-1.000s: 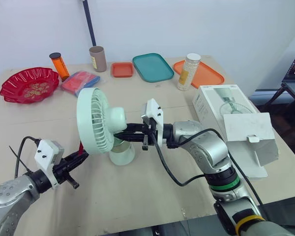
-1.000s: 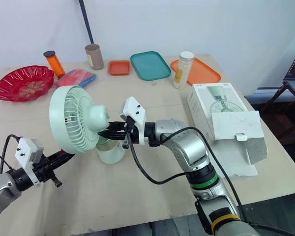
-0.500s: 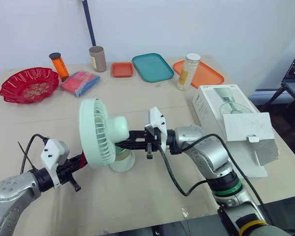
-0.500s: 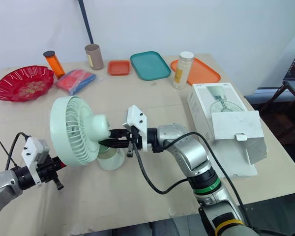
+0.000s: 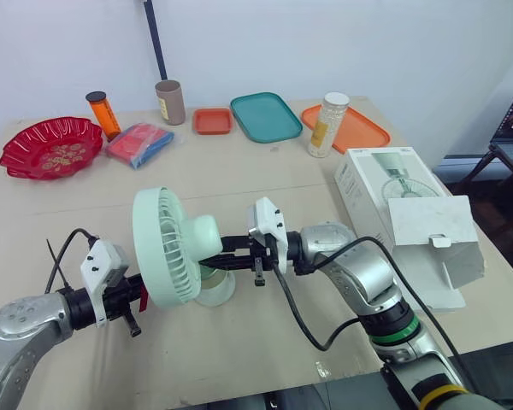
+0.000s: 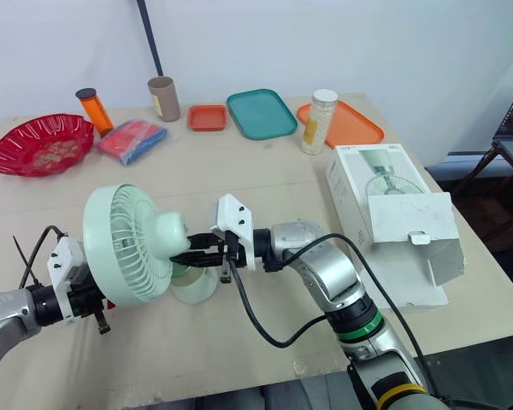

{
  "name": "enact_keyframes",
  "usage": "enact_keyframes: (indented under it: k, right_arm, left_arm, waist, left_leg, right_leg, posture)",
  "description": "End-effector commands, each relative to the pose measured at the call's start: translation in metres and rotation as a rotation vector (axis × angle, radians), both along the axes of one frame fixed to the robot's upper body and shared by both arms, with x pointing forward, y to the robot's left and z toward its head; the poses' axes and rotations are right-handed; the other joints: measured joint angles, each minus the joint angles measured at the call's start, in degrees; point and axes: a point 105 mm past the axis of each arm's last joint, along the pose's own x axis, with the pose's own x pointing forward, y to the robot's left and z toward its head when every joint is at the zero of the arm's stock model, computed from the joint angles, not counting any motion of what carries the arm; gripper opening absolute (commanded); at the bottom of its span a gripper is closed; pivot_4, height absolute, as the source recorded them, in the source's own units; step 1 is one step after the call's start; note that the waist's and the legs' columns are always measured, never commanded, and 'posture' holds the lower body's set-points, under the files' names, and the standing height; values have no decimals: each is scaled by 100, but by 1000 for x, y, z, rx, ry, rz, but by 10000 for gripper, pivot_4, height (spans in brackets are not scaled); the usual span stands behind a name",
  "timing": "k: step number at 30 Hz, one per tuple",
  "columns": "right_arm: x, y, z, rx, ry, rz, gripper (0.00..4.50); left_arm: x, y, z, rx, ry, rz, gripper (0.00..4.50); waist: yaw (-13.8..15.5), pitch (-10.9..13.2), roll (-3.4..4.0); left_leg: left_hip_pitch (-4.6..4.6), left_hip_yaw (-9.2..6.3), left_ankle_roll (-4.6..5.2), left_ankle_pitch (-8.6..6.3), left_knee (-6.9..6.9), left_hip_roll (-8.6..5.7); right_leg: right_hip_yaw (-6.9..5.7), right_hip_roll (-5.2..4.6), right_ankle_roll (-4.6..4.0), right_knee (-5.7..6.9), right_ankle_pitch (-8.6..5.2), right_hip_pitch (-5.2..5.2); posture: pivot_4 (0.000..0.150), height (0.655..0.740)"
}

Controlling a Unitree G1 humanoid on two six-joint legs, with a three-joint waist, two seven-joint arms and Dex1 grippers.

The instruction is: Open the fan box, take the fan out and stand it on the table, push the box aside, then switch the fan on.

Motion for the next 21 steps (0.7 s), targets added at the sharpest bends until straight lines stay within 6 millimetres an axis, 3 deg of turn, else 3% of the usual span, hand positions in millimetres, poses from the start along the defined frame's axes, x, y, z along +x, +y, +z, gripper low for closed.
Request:
enact_keyframes:
  k: [1,21]
  right_arm:
    - [-6,3,21,57,-39,34,3408]
    - [-11,-4,17,18,-22,54,3408]
  left_arm:
    - [4,-1,0,22,-6,-35,764]
    - [8,-18,-12,-9,6,-65,764]
  waist:
    - [0,0,0]
    - [1,-1,-1]
  left_leg:
    - [0,0,0,0,0,0]
    - [0,0,1,-1,2,0]
  right_leg:
    - [0,0,0,0,0,0]
    - [0,-1,0,2,0,0]
  posture:
    - [1500,7400]
    - [1500,7400]
